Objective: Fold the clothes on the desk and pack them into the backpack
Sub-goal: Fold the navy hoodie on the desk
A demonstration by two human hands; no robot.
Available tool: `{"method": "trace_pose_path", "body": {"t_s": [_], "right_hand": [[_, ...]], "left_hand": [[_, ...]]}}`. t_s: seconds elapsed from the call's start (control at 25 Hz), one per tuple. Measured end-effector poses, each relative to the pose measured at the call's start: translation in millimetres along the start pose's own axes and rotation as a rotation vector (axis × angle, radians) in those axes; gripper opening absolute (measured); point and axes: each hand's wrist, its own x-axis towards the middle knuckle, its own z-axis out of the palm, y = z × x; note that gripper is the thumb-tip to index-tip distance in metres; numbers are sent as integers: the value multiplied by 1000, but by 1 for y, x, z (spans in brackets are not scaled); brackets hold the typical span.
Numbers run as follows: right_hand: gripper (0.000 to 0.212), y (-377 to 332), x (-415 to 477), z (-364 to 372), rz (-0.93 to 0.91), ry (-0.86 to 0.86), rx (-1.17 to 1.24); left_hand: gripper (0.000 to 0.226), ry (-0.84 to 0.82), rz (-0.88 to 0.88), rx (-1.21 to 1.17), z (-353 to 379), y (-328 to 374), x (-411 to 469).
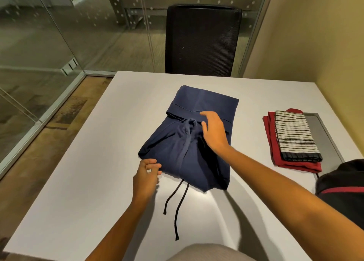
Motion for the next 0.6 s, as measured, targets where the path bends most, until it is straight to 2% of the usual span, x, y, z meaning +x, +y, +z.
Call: {"method": "trace_pose_path", "body": {"t_s": [0.08,0.16,0.24,0.32,0.44,0.6], "right_hand": [[35,12,-19,17,-165,-39,-131],[48,22,-38,40,-298,-195,-297],[57,34,-53,63,-327,-336,-446],[62,56,-58,78,-252,-339,-532],[67,84,-54,77,-137,-327,-607],[68,87,-58,80,-122,-313,-627]], "left_hand": [[20,-14,124,148,9,-7,13],[32,-109,307,369,23,-17,32],[42,-208,484,675,39,-26,52],[54,-279,595,947,51,-38,73],[68,-364,543,1104,59,-54,89],[69,-356,536,1092,64,-70,91]]}}
